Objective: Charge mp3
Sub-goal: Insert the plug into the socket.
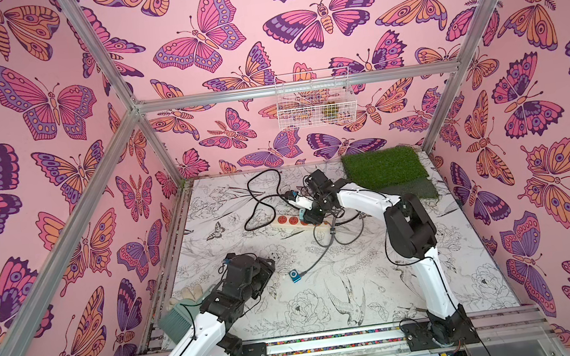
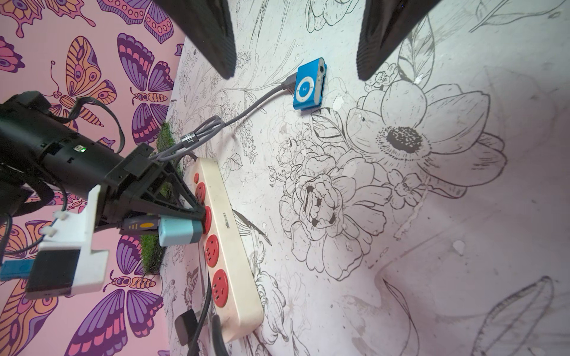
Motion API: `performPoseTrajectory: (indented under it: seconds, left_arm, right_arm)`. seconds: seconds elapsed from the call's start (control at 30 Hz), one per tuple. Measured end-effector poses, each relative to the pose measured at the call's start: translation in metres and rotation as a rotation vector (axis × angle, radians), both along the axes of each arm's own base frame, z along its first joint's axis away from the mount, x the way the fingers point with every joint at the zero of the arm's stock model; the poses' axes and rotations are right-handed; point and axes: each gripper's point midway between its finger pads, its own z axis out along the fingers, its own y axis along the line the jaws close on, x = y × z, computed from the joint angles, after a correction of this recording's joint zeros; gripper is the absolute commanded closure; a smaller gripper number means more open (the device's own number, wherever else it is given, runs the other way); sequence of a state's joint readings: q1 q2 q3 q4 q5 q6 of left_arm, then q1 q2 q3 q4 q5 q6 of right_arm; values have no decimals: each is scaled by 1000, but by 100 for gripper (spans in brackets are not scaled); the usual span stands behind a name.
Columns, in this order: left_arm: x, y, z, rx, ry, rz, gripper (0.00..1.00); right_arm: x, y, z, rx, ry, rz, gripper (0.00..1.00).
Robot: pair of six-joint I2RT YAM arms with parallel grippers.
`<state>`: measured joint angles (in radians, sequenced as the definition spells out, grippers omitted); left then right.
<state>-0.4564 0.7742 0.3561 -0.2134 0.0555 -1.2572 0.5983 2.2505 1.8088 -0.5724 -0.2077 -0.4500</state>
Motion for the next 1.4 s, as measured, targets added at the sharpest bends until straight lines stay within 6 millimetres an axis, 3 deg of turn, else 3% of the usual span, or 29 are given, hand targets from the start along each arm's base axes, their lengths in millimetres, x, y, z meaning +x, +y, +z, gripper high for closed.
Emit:
performPoseTrajectory:
  seconds: [0.07,0.13,0.47,0.83,1.07,1.2,1.27,1.4]
  left_arm:
    - [0,0,0,0,0,0,35]
    - [0,0,0,0,0,0,36]
    - [0,0,1,-2,-2,0,36]
    - [0,0,2,-4,-5,2,36]
    - [0,1,2,-2,-6,5,36]
    - [3,1,1,14,3,10,35]
    - [7,2,2,26,3,12,33]
    - [17,5,11,53,-5,17,28]
  right_arm:
    - [-10,-5,-4,-23,28,-3,38]
    - [-17,-8,-9,-44,43,-6,2]
    - [-50,-19,-18,-99,74,5,1]
    - [-58,-10,22,-59,18,14,1]
    - [-67,-11,25,-67,62,5,1]
    - [-90,-17,26,-41,84,21,1]
    - [-106,-18,36,-26,83,38,1]
    - [-131,-7,77,64,1,82,1]
